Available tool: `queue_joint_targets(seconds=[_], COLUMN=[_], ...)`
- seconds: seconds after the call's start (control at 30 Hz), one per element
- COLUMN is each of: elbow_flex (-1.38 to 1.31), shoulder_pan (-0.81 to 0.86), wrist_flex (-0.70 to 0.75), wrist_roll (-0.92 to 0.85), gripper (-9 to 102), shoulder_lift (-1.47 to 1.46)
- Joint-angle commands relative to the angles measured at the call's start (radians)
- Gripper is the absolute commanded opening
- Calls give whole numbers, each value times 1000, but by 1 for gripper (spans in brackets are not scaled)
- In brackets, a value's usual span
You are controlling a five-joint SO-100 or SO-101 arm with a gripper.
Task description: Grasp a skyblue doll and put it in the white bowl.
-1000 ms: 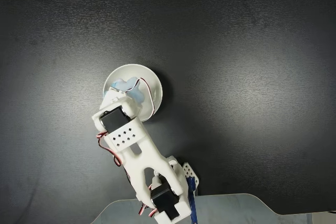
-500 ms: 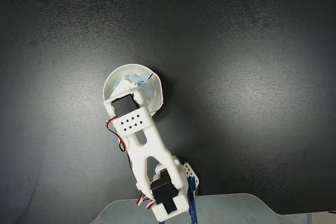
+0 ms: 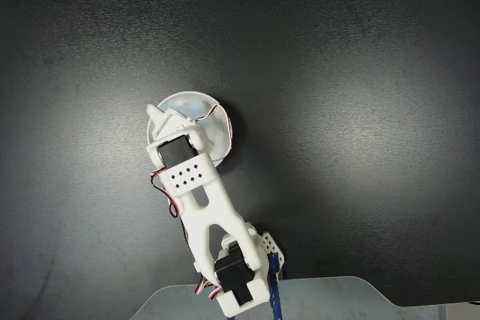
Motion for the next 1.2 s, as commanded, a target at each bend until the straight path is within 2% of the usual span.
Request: queue_joint_targets(seconds=[0.0,0.23,0.43,0.67,0.87,1.0,1.17], elbow_flex=[-8,-64,-420,-741,-776,-775,-773], shoulder_pan=[17,21,110,308,390,391,391], wrist_flex=[3,3,17,18,100,187,232], wrist_roll=[-6,8,18,270,342,344,336], gripper=[60,60,60,60,56,41,0], shoulder_lift=[12,41,158,192,308,344,344])
